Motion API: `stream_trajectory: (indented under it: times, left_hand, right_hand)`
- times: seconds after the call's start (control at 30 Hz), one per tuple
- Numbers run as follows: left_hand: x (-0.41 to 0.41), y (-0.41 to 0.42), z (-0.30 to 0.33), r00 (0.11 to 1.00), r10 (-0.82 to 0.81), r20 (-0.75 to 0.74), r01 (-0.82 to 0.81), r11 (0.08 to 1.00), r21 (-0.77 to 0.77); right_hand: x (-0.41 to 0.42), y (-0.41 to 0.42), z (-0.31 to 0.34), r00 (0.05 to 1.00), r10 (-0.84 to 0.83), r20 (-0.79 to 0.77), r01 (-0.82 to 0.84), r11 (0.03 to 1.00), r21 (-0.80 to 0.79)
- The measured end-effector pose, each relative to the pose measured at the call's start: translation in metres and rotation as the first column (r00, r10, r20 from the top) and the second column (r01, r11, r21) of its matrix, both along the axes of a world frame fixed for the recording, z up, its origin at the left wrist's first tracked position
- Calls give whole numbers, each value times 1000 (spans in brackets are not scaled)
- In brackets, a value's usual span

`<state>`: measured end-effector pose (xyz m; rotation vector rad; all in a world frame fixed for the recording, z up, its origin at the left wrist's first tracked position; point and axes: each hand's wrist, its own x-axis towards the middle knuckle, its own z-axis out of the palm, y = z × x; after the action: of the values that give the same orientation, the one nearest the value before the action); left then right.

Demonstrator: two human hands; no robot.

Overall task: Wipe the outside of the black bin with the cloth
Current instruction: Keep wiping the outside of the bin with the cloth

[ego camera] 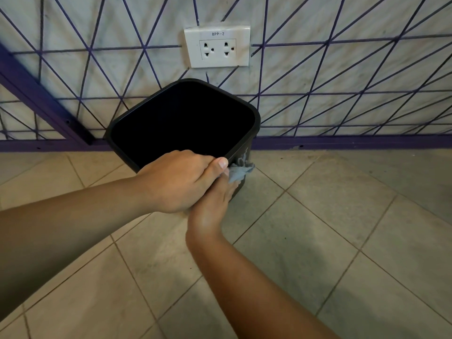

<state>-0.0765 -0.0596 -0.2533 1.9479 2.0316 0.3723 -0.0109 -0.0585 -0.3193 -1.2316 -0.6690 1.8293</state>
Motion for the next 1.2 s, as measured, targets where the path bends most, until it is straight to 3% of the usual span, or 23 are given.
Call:
stream_trajectory:
  times: [0.1,0.2,0.33,0.5,0.63,0.73,0.9,1.0,1.07,1.2]
  left_hand:
    - [-1,0,0,1000,2,-4,-2,1000,6]
    - [1,1,0,1000,18,-5,-18,1000,2]
    - [1,0,2,999,20,24,-20,1000,-10]
    - [2,4,2,1000,27,-14,-27,999,-21]
    - [1,1,2,1000,7,-29,-7,999,-33]
    - [3,4,2,997,17,-77,-19,999,-26]
    - [4,7,2,995,23,-98,-26,999,-29]
    - [1,8,0,997,36,-72,-40,998,-50]
    - [0,10,-1,997,46,-60,-49,998,-49]
    - [1,10,-2,996,71,-62,-72,997,-22]
  right_hand:
    - [0,-4,-2,999,-22,-49,21,1000,-10]
    - [-1,14,-8,997,-82,8,82,993,-84]
    - [4,-6,4,1000,20,-22,-20,1000,14]
    - [0,19,-15,998,-52,38,52,999,-15]
    - [-1,-11,-13,995,89,-50,-78,977,197]
    - [-6,23,-28,997,-47,-66,56,988,141]
    - [-13,66,-70,994,0,-107,22,978,207]
    - [-4,56,-35,997,-3,-82,22,972,234]
    - [0,52,-18,1000,-7,13,3,960,280]
    - [-2,66,-21,996,-1,86,-22,964,266]
